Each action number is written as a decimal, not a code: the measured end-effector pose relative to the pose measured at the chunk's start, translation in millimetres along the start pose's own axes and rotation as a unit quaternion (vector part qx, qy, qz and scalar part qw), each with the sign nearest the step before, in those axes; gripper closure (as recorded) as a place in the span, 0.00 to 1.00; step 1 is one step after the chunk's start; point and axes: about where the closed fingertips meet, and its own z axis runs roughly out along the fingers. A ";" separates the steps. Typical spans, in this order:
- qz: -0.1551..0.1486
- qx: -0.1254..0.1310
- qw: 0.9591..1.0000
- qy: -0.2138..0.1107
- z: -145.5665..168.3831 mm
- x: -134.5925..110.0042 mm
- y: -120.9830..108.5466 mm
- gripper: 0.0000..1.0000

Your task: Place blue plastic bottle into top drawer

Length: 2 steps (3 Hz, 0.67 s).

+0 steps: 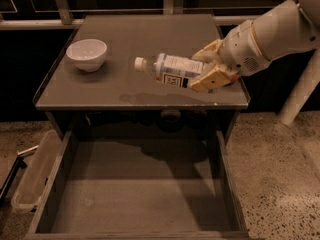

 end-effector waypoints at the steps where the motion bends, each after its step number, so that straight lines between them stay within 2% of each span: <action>1: -0.019 0.012 1.000 0.015 -7.7 3.6 25.0 1.00; 2: -0.022 -0.003 0.999 0.041 14.3 30.2 61.1 1.00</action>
Offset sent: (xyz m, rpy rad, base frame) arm -0.0888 -0.0011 -0.1076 -0.1566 0.0505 0.0266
